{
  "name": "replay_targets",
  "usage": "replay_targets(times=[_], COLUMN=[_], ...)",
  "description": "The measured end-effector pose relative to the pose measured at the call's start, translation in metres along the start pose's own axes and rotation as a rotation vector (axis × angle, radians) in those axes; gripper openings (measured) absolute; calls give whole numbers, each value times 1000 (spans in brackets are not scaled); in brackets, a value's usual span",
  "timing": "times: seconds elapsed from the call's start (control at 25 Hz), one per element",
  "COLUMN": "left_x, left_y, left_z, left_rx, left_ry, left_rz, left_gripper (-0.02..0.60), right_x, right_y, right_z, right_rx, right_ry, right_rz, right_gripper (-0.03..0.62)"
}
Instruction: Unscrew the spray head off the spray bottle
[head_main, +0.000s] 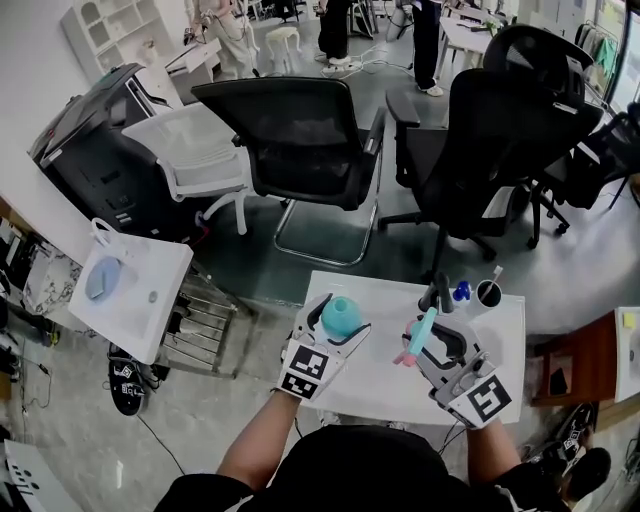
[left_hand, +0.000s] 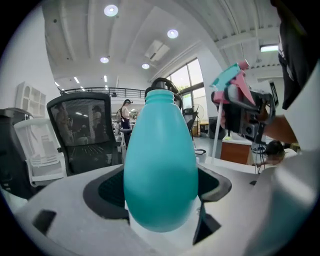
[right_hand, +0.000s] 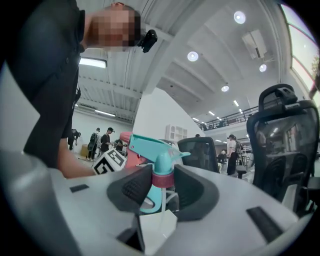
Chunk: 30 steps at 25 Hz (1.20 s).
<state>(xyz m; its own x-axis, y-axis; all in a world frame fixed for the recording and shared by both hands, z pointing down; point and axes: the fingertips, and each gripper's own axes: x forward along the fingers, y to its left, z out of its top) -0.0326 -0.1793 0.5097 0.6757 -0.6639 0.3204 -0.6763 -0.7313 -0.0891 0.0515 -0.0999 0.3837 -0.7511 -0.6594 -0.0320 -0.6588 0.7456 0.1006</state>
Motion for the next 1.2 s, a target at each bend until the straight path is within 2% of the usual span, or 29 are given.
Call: replay_targets(times=[0.16, 0.4, 0.6, 0.8, 1.2], left_x=[-1, -11, -15, -14, -11], left_y=[7, 15, 11, 2, -10], left_z=[17, 29, 33, 25, 8], left_rx=[-40, -77, -64, -61, -84], left_ry=[-55, -116, -171, -161, -139], left_rz=[28, 62, 31, 7, 0], left_gripper=[408, 408, 408, 409, 410], right_x=[0, -8, -16, -26, -39], right_y=[1, -9, -21, -35, -55], right_z=[-21, -58, -81, -103, -103], right_rx=[41, 85, 94, 101, 124], right_ry=[37, 103, 139, 177, 180], right_rz=[-32, -132, -207, -284, -398], right_gripper=[141, 141, 141, 141, 141])
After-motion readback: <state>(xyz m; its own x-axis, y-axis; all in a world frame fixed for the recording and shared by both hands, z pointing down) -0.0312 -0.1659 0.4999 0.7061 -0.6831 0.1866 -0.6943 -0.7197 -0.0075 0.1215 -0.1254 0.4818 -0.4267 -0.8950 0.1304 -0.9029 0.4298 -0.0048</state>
